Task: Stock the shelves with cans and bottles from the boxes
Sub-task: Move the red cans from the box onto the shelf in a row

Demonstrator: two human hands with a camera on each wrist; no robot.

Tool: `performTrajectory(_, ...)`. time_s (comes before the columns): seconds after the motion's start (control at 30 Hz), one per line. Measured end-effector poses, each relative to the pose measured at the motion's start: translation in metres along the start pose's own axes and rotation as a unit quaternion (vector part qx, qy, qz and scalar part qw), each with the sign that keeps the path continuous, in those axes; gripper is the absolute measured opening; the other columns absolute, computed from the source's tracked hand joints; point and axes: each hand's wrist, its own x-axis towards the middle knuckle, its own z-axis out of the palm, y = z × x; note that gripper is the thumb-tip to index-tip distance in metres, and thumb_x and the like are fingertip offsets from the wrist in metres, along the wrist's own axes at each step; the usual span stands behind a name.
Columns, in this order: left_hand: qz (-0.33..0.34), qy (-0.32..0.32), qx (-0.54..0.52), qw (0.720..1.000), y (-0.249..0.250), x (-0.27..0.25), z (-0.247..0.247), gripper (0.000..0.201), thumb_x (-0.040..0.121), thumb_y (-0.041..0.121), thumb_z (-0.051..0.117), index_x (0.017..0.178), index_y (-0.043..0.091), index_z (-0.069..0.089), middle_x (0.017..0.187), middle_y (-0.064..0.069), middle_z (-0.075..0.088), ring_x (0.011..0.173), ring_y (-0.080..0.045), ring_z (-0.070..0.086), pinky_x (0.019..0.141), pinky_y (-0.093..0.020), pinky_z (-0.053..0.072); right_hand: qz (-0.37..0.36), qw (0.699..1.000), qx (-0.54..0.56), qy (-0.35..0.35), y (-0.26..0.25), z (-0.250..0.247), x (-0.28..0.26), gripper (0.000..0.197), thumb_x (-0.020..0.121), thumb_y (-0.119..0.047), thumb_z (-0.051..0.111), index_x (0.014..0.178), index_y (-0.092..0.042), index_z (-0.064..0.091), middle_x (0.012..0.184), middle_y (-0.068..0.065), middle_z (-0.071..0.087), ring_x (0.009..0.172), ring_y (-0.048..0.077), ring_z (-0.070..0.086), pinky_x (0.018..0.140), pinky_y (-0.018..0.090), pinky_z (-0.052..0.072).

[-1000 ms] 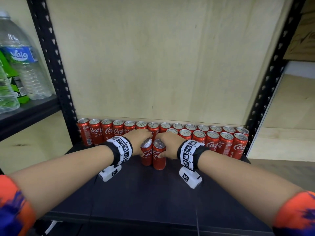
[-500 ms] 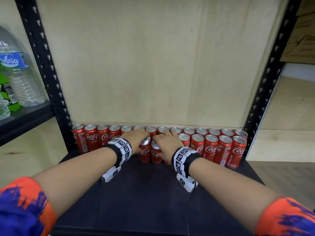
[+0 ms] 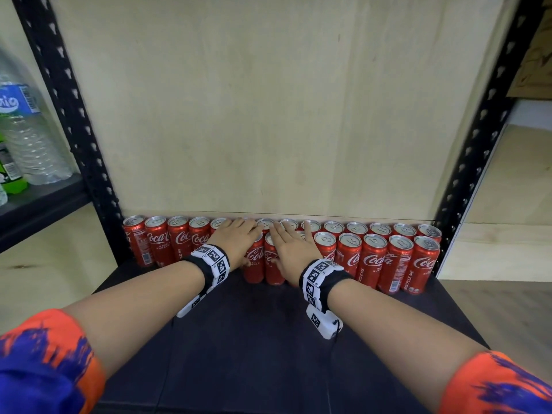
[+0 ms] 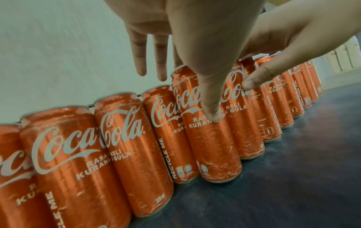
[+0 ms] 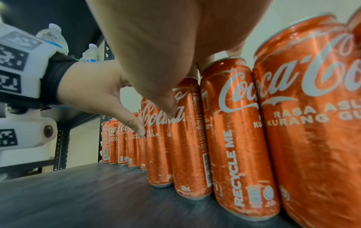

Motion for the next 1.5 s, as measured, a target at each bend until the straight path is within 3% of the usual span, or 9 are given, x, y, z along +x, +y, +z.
performTrajectory(0.2,-0.007,-0.005,0.004,1.000,0.001,0.007,-0.001,0.090,0.082,0.041,0.078,0.153,0.018,0.030,0.147,-0.001,0.038,0.135,-0.023,0.038,0.114,-0.038,0.033,0.010,1.000,0.006,-0.003,0.000,0.005,0.005,0.080,0.099,-0.035,0.047,0.162,-0.012,0.001,0.170,0.004,0.003,0.156,0.021,0.003,0.120,0.063,-0.008)
performTrajectory(0.4,-0.022,-0.003,-0.016,1.000,0.003,0.005,-0.001,0.096,0.082,0.041,0.078,0.157,0.018,0.022,0.150,-0.001,0.035,0.138,-0.023,0.037,0.116,-0.039,0.030,0.005,1.000,0.006,-0.020,0.002,0.002,0.007,0.092,0.094,-0.042,0.056,0.161,-0.012,0.001,0.169,0.006,0.004,0.156,0.024,0.004,0.119,0.067,-0.002)
performTrajectory(0.87,-0.047,0.035,-0.130,0.990,-0.001,-0.027,-0.003,0.099,0.080,0.046,0.078,0.158,0.023,0.022,0.163,0.001,0.025,0.145,-0.023,0.032,0.118,-0.039,0.031,0.001,0.997,0.076,-0.026,0.010,-0.023,-0.005,0.092,0.091,-0.043,0.061,0.161,-0.014,0.010,0.167,0.006,0.017,0.154,0.027,0.015,0.122,0.058,0.016)
performTrajectory(0.97,-0.068,0.047,-0.169,0.982,-0.006,-0.047,-0.010,0.096,0.081,0.053,0.074,0.158,0.024,0.025,0.162,0.002,0.026,0.144,-0.023,0.035,0.115,-0.042,0.036,0.010,0.995,0.098,0.005,0.008,-0.029,-0.015,0.090,0.089,-0.047,0.062,0.160,-0.017,0.016,0.162,0.008,0.029,0.149,0.029,0.028,0.118,0.053,0.031)
performTrajectory(1.1,-0.094,0.065,-0.220,0.969,-0.014,-0.090,-0.018,0.091,0.083,0.060,0.069,0.156,0.023,0.030,0.160,-0.001,0.031,0.142,-0.024,0.038,0.114,-0.042,0.038,0.035,0.990,0.133,0.040,-0.001,-0.037,-0.038,0.082,0.086,-0.054,0.060,0.154,-0.020,0.031,0.147,0.009,0.049,0.132,0.033,0.048,0.103,0.047,0.047)
performTrajectory(1.17,-0.107,0.075,-0.255,0.958,-0.021,-0.116,-0.018,0.088,0.084,0.062,0.067,0.155,0.023,0.033,0.157,-0.001,0.035,0.141,-0.023,0.040,0.115,-0.040,0.037,0.051,0.987,0.148,0.048,-0.009,-0.041,-0.054,0.076,0.087,-0.054,0.060,0.149,-0.018,0.039,0.138,0.011,0.056,0.127,0.031,0.053,0.100,0.044,0.049)
performTrajectory(1.3,-0.127,0.078,-0.321,0.935,-0.030,-0.170,-0.013,0.087,0.084,0.065,0.065,0.155,0.026,0.034,0.155,0.005,0.037,0.139,-0.017,0.042,0.114,-0.040,0.039,0.069,0.981,0.175,0.056,-0.032,-0.051,-0.090,0.072,0.088,-0.051,0.062,0.149,-0.017,0.041,0.139,0.009,0.058,0.127,0.028,0.055,0.102,0.041,0.048)
performTrajectory(1.5,-0.129,0.003,-0.314,0.940,-0.034,-0.246,0.005,0.095,0.081,0.079,0.052,0.156,0.027,0.028,0.159,0.003,0.032,0.140,-0.021,0.041,0.112,-0.044,0.041,0.091,0.978,0.187,0.021,-0.082,-0.059,-0.154,0.076,0.091,-0.053,0.063,0.152,-0.017,0.037,0.145,0.006,0.054,0.130,0.023,0.053,0.105,0.034,0.043)
